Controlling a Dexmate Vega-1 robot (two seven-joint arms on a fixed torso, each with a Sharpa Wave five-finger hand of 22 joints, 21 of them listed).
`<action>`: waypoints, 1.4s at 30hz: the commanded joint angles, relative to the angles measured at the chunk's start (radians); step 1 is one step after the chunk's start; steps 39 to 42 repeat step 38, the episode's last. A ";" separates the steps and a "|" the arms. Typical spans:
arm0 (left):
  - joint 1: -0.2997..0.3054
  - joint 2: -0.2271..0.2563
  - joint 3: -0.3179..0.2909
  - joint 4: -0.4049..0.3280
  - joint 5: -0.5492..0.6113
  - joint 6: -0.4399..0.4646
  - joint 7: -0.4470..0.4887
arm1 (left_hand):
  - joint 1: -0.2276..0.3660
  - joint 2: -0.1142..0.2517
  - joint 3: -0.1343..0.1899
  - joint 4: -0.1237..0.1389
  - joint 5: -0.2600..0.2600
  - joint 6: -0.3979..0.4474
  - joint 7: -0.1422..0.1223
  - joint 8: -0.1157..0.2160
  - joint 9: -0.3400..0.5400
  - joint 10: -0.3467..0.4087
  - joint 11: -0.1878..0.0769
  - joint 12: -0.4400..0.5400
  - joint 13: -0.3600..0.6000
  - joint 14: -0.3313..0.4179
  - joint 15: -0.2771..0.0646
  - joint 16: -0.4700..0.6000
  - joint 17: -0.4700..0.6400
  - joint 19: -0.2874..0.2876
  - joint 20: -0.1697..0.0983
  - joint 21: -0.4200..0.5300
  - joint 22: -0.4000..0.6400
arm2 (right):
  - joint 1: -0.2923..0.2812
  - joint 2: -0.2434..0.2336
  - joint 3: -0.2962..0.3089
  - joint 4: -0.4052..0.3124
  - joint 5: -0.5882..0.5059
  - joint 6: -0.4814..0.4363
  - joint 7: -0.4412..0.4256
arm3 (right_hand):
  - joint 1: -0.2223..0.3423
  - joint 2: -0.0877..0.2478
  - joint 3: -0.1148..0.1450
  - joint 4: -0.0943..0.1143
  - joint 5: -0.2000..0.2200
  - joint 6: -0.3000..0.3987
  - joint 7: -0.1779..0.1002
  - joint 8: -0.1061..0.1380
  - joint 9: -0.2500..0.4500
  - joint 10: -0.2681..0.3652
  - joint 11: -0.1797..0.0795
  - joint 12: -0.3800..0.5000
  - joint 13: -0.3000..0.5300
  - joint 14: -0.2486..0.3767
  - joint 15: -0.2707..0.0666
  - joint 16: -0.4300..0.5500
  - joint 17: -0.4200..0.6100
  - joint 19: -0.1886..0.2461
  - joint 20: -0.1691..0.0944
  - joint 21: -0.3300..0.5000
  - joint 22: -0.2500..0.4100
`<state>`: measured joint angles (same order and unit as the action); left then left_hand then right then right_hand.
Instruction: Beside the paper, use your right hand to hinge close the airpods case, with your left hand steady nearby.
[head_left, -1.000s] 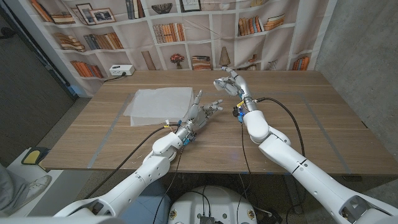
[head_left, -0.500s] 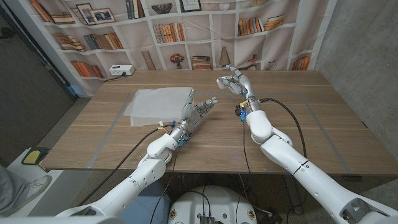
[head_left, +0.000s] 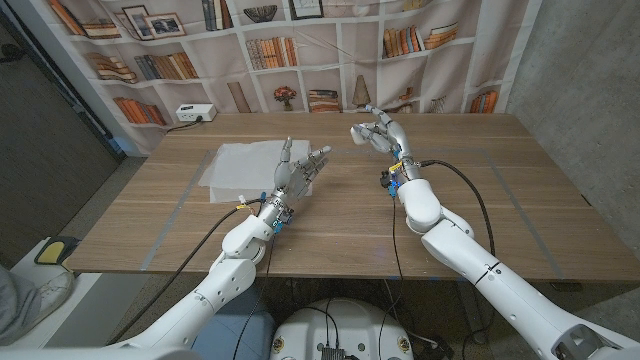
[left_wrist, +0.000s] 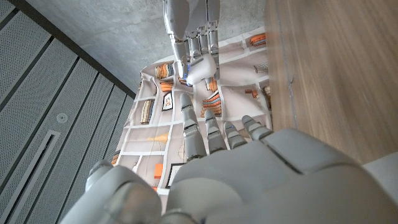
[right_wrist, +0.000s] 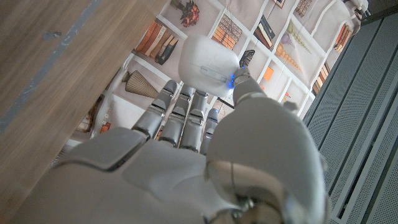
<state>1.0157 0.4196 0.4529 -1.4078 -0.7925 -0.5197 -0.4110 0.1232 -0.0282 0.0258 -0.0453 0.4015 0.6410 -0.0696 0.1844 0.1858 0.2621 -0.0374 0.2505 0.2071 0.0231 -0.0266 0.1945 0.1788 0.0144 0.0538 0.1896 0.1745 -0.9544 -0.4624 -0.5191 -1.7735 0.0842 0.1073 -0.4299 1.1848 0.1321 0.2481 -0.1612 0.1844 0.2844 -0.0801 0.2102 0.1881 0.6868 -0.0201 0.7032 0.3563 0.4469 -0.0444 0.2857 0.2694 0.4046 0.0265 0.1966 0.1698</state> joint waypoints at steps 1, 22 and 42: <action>0.041 0.008 -0.052 -0.031 -0.054 -0.052 0.015 | 0.014 0.000 -0.009 -0.001 -0.003 -0.001 0.002 0.001 0.003 -0.004 -0.005 0.001 0.003 -0.002 0.002 -0.003 0.005 0.004 0.005 0.005 0.002 | -0.013 -0.008 0.007 -0.026 0.009 -0.032 -0.002 | 0.012 0.004 -0.001 0.004 0.001 0.007 0.002 -0.001 0.003 0.193 -0.190 0.006 0.000 0.000 -0.168 0.008 0.005 0.001 -0.004 0.001 0.004; 0.065 -0.004 -0.087 -0.031 -0.049 -0.088 0.073 | 0.018 0.003 -0.016 0.001 -0.006 -0.008 -0.010 0.003 0.003 -0.002 -0.008 -0.001 0.003 -0.006 -0.002 -0.004 0.005 0.003 0.005 0.004 0.002 | 0.008 -0.009 0.006 0.028 0.040 0.005 0.029 | 0.020 0.001 -0.010 0.005 0.000 0.038 0.005 0.001 0.005 0.208 -0.190 0.006 -0.014 -0.003 -0.167 0.012 0.015 0.000 -0.006 0.001 0.004; 0.055 -0.025 -0.079 -0.020 -0.037 -0.102 0.086 | 0.026 0.011 -0.027 0.002 -0.010 -0.036 -0.027 0.007 0.001 0.001 -0.007 -0.003 0.003 -0.003 -0.001 -0.003 0.005 0.005 0.002 0.005 0.002 | 0.024 -0.010 0.004 0.064 0.054 0.029 0.052 | 0.022 0.003 -0.015 0.008 0.000 0.036 0.004 -0.005 0.006 0.209 -0.189 0.007 -0.018 -0.006 -0.167 0.015 0.021 0.003 -0.010 0.002 0.004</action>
